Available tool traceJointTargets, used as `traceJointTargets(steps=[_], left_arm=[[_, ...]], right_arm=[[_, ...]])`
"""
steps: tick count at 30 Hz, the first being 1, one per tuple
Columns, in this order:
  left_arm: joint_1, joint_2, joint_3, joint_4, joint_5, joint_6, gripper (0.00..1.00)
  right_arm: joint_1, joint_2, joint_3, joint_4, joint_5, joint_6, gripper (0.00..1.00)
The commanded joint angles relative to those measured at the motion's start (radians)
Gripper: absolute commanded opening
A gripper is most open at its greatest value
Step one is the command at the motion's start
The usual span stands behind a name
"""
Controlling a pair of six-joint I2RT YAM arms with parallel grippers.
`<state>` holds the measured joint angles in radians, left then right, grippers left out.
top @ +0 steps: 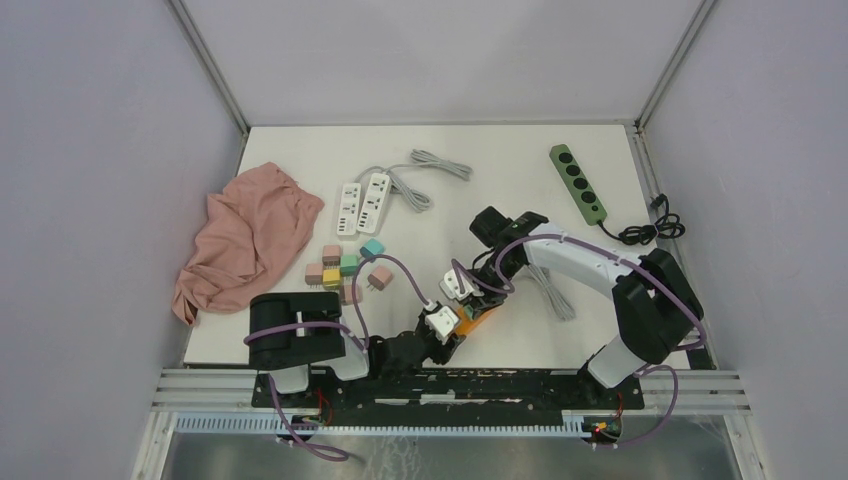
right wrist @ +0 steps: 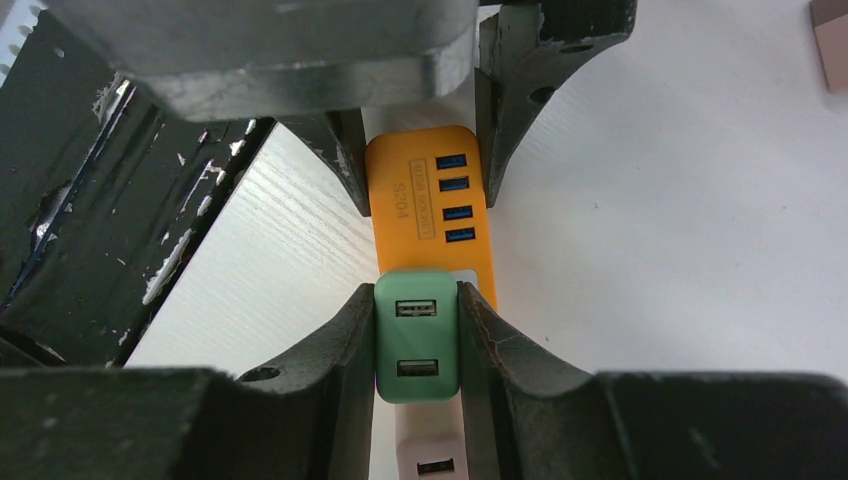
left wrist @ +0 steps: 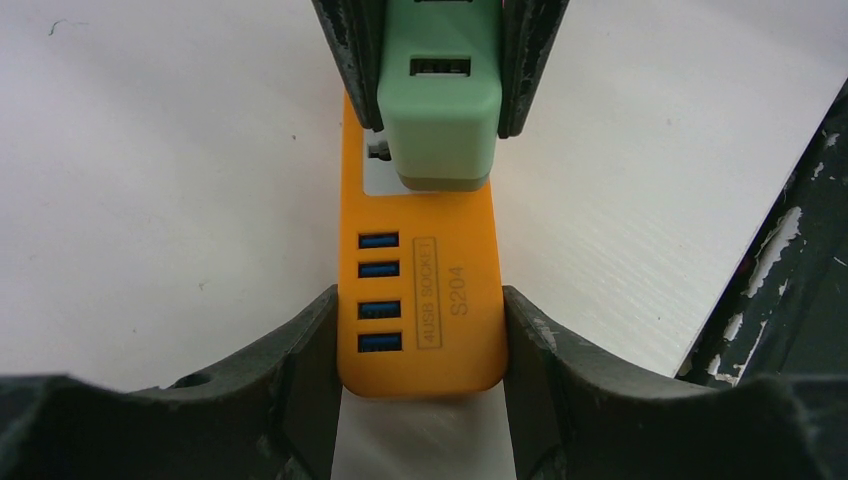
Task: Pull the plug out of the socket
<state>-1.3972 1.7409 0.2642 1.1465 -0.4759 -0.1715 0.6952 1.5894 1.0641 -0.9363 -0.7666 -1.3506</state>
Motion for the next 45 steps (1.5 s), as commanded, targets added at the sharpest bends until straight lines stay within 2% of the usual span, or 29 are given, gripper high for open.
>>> traceJointTargets(steps=[1,8,17,19,27,30,32,36,38,41,45], left_arm=[[0.003,0.005,-0.006,0.007,0.000,-0.005,0.03],[0.005,0.009,-0.002,0.008,0.005,-0.005,0.03],[0.004,-0.007,0.002,-0.011,-0.002,-0.009,0.03],[0.004,-0.026,0.008,-0.035,-0.008,-0.013,0.06],[0.005,-0.144,0.029,-0.139,-0.003,-0.024,0.65],[0.004,-0.186,0.035,-0.177,0.006,-0.028,0.80],[0.004,-0.215,0.038,-0.202,0.011,-0.029,0.87],[0.004,-0.288,0.045,-0.267,0.019,-0.031,0.93],[0.004,-0.351,0.049,-0.311,0.025,-0.028,0.94],[0.007,-0.450,0.055,-0.365,0.028,-0.017,0.95],[0.034,-0.576,0.076,-0.458,0.041,-0.018,0.98]], right_arm=[[-0.054,-0.045,0.048,-0.035,-0.086,-0.078,0.00],[-0.093,-0.042,0.105,-0.260,-0.149,-0.266,0.00],[-0.117,-0.037,0.146,-0.306,-0.200,-0.252,0.00],[-0.134,-0.035,0.169,-0.324,-0.227,-0.224,0.00],[-0.213,-0.025,0.257,-0.418,-0.331,-0.138,0.00],[-0.238,-0.027,0.281,-0.419,-0.352,-0.068,0.00],[-0.254,-0.033,0.289,-0.404,-0.364,-0.016,0.00],[-0.286,-0.065,0.283,-0.289,-0.400,0.190,0.00],[-0.297,-0.088,0.264,-0.167,-0.406,0.408,0.00],[-0.318,-0.144,0.176,0.099,-0.416,0.772,0.00],[-0.362,-0.189,0.033,0.537,-0.442,1.261,0.00]])
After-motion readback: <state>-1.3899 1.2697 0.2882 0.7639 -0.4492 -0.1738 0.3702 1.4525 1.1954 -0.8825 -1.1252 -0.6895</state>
